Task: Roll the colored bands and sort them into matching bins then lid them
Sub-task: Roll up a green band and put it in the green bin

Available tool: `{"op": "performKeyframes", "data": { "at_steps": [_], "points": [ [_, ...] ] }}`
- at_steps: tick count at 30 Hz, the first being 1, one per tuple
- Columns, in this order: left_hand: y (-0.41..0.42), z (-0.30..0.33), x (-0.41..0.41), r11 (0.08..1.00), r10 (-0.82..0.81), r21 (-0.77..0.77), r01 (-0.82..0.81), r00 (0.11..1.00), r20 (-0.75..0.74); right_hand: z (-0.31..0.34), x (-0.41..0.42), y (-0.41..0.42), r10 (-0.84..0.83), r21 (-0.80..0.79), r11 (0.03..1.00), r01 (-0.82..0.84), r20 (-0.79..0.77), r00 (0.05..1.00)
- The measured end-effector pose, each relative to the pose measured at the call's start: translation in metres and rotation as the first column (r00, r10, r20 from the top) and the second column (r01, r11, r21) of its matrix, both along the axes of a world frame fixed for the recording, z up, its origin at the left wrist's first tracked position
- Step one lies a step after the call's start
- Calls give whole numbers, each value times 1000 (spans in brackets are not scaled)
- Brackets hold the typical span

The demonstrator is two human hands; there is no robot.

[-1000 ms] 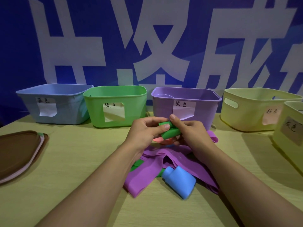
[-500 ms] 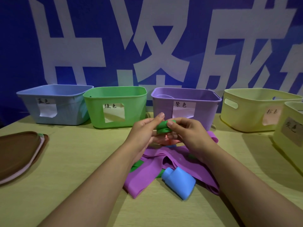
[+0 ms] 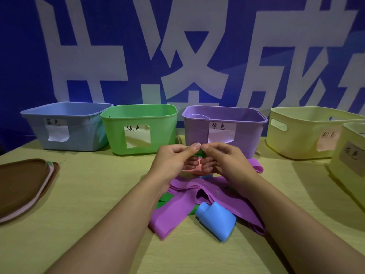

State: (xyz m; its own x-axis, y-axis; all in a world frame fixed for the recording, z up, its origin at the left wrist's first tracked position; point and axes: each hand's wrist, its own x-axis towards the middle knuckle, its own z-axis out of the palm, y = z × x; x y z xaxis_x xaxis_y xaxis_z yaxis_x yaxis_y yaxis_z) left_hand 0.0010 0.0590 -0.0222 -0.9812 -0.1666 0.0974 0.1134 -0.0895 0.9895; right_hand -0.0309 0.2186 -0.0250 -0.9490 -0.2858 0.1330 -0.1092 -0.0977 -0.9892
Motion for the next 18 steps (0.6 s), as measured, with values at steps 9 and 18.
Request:
{"op": "performKeyframes", "data": {
  "at_steps": [9,18],
  "points": [
    [0,-1,0,995,-102,5,102,994,-51,0,-2,5,-74,77,994,76,-23,997],
    [1,-2,1,997,-44,55,48,996,-73,1,-4,5,-22,-54,998,22,4,1000]
  ]
}}
